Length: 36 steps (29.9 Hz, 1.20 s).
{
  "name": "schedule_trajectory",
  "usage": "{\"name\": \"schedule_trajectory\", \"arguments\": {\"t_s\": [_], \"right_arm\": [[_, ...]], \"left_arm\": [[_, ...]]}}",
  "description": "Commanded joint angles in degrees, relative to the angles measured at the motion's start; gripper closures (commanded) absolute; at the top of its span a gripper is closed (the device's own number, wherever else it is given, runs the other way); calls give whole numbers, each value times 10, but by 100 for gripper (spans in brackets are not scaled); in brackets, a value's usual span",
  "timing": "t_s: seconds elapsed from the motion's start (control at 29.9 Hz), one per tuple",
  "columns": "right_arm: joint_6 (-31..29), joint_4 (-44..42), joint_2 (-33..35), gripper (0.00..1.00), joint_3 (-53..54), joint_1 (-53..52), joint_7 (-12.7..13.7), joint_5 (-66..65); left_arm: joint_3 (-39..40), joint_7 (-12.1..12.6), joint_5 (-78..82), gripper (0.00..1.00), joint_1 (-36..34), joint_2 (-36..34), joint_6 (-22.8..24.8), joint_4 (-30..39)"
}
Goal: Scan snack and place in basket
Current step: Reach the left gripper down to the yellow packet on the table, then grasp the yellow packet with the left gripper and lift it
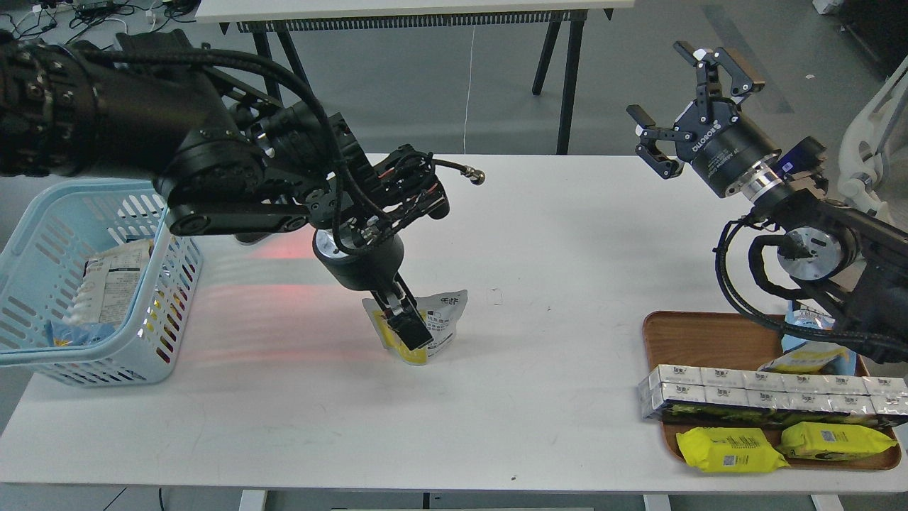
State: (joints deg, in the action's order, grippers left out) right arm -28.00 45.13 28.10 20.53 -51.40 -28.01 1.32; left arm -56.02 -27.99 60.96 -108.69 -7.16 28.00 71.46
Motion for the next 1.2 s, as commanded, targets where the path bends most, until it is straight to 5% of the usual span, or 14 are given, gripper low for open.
{"name": "schedule_trajectory", "arguments": {"t_s": [0.0, 0.33, 0.4, 0.47, 0.84, 1.17], "right_arm": [[0, 4, 13, 5, 10, 4, 0, 0], [0, 32, 39, 5, 12, 11, 0, 0], [0, 35, 45, 5, 14, 12, 0, 0], [0, 35, 48, 5, 14, 15, 0, 0], [0, 39, 53, 5, 15, 23, 0, 0], [0, 44, 58, 5, 27, 23, 0, 0]], "left_arm": [[0, 0, -1, 13, 5, 0, -10, -1], [0, 0, -1, 54, 8, 28, -44, 6], [0, 0, -1, 85, 9, 30, -55, 9], [0, 0, -1, 99, 11, 30, -72, 11], [-1, 0, -20, 100, 8, 13, -110, 12], [-15, 0, -7, 100, -56, -112, -110, 12]]}}
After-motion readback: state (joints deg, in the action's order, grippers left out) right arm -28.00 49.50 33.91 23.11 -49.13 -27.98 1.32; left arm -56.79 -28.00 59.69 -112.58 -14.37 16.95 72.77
